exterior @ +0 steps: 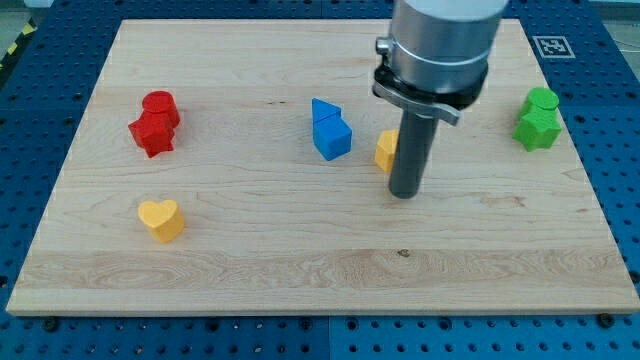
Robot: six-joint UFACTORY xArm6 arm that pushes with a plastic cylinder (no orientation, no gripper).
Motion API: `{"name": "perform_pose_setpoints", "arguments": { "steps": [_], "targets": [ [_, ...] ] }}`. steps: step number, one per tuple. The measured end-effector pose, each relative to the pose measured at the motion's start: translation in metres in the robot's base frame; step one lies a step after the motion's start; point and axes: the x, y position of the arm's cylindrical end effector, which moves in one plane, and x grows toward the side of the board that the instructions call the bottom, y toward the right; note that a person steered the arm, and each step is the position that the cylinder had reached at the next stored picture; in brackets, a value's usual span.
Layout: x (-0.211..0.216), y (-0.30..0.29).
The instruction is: Locate your arm in between the yellow hexagon and green star
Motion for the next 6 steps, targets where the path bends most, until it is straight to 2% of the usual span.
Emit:
{"name": "perform_pose_setpoints", "arguments": {
  "steps": [1, 2, 5, 6],
  "targets": [
    [0.001, 0.03],
    [-0.006, 0.034],
    [-0.066, 0.031],
    [-0.066, 0.038]
  ]
}}
